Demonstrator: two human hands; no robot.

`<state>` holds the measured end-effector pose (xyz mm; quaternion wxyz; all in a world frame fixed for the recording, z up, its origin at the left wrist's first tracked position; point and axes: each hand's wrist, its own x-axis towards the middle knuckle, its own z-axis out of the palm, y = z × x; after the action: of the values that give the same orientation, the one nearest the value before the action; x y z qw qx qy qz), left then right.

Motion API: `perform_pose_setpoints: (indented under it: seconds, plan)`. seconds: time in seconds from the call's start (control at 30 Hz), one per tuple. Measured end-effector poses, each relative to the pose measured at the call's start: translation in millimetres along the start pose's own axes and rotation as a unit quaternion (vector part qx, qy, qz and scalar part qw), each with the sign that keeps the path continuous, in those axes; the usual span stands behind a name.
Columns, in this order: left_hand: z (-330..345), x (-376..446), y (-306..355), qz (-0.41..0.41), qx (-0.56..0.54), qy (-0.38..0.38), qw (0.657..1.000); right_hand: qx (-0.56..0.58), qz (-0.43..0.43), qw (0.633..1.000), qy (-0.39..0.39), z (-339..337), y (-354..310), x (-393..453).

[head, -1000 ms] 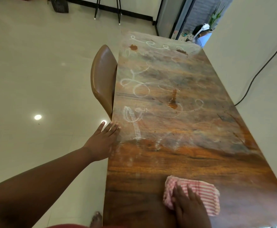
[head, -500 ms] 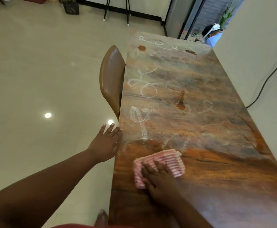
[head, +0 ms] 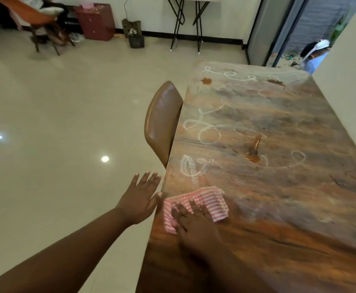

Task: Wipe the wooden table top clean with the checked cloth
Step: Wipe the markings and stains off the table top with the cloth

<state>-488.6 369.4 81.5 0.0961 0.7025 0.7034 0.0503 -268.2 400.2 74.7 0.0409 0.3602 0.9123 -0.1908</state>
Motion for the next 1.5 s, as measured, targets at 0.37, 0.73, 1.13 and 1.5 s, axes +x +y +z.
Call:
perform_pose_setpoints:
  seconds: [0.37, 0.73, 1.13, 1.5]
  plan:
    - [21.0, -26.2, 57.3, -0.035, -0.012, 0.045, 0.998, -0.009, 0.009, 0.998, -0.061, -23.5, -14.0, 59.9]
    - [17.8, 6.0, 104.4, -0.039, 0.047, 0.013, 0.998, 0.005, 0.176, 0.983, -0.047, -65.0, 146.2, -16.0]
    - [28.4, 65.6, 170.8, 0.004, 0.034, -0.027, 0.999, 0.014, 0.195, 0.981, -0.001, -64.2, 213.9, -115.4]
    - [37.2, 74.4, 212.1, 0.069, 0.000, -0.046, 0.997, 0.030, 0.019, 0.999, 0.000, -42.0, 160.1, -112.7]
